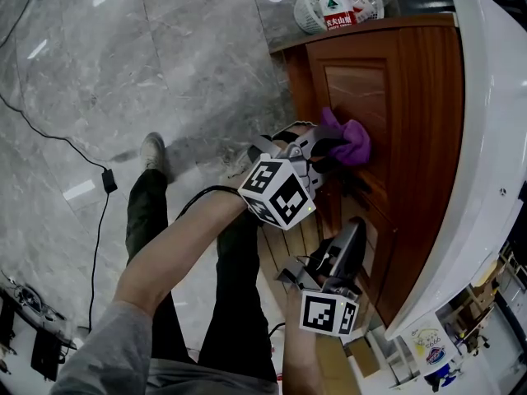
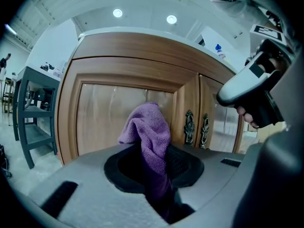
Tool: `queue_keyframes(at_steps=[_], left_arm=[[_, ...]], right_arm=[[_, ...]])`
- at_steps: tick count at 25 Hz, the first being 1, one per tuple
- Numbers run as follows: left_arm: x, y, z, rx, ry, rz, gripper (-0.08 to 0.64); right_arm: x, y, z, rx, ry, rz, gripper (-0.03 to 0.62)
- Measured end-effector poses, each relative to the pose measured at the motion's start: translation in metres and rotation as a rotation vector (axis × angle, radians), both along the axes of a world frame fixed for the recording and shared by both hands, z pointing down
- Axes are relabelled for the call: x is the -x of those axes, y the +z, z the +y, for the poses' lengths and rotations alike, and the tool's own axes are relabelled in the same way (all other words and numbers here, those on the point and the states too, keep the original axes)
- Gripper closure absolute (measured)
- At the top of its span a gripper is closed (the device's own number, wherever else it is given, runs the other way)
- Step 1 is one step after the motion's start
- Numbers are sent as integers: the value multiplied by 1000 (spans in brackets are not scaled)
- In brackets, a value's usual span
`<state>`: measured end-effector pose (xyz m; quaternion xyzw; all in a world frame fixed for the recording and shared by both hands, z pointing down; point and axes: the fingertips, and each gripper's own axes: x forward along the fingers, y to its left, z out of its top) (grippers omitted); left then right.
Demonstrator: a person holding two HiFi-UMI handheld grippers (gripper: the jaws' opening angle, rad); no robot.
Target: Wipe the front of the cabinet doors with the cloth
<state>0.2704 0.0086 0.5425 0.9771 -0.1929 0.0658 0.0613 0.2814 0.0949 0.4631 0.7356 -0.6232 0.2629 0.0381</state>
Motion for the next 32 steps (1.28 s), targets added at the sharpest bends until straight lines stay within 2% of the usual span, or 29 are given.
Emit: queue_keyframes(at_steps=[6,17,23,32], left_arm=[[-12,3,24,2,49,-13,463],[-10,6,29,25,39,-17,463],[8,4,32,47,14,-24,463],[57,6,16,52,-44,-50,463]], right_arm=[[-4,-1,9,-4,16,0,583],[-7,-2,16,-7,30,0,583],[-2,-8,10,-14,29,6,583],[30,-8,5,-15,18,-18,583]])
